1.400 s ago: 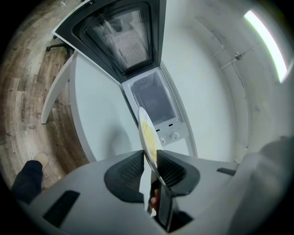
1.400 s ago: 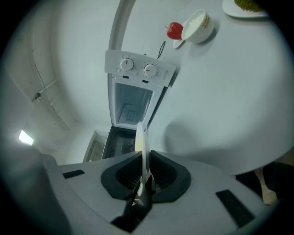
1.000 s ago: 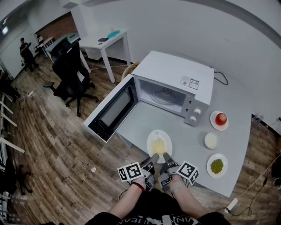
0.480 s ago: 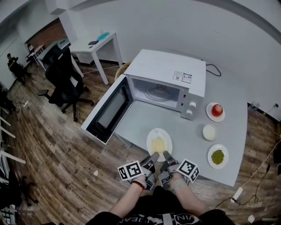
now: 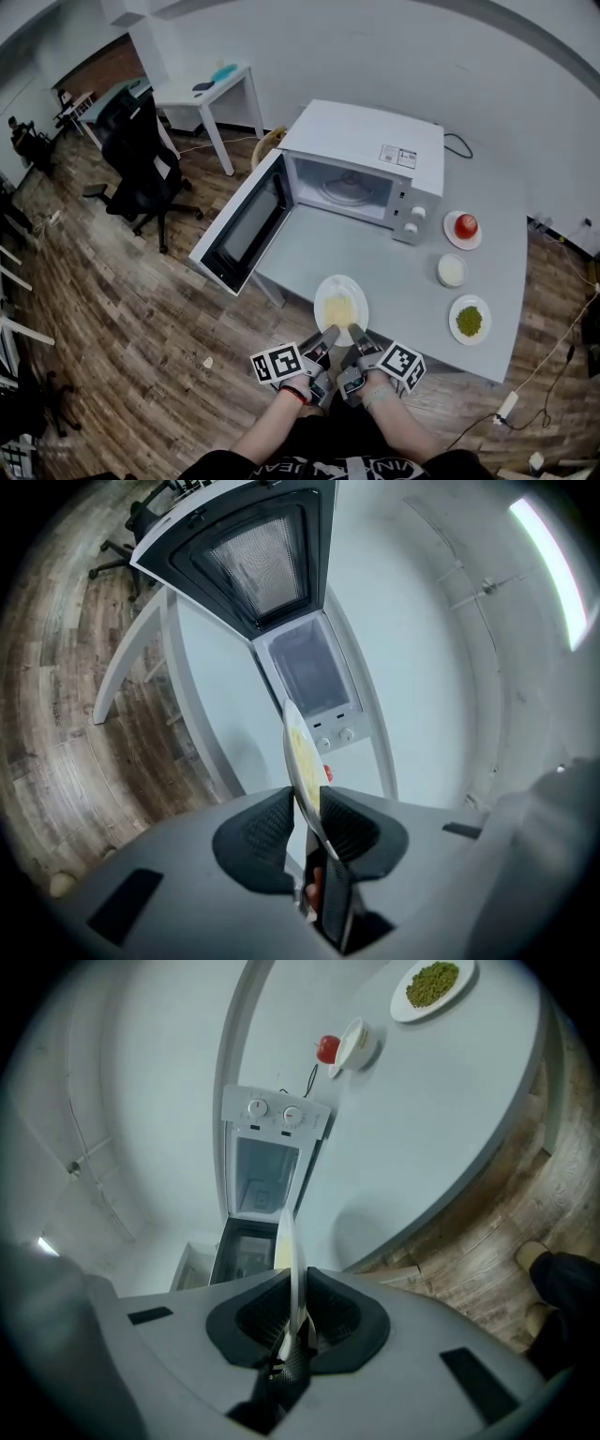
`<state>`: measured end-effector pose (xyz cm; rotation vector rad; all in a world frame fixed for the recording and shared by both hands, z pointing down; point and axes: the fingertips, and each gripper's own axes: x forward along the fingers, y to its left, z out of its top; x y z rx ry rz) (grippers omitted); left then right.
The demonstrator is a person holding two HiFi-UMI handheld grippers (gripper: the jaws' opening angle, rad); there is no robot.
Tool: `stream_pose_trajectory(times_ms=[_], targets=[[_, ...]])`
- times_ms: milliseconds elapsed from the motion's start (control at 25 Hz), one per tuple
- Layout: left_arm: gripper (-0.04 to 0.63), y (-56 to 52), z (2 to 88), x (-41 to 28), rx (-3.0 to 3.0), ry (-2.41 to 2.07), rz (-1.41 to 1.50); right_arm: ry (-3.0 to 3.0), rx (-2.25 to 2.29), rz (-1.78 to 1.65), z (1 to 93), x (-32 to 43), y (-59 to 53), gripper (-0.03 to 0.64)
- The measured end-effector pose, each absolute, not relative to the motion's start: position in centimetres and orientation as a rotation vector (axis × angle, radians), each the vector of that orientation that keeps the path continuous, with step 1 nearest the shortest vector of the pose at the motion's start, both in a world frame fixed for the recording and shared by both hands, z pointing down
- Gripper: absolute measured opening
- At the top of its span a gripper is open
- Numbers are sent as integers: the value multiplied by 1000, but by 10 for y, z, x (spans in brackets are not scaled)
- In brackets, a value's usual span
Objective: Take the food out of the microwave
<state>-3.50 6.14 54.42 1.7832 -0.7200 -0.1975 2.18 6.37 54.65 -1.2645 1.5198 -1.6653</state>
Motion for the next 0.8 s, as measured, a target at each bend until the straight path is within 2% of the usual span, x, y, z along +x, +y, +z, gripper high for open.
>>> stream_pose_trajectory(times_ms=[800], targets=[[89,125,547,-57,1780,-658,-171,1455,-1305,-1636,550,1,131,54]])
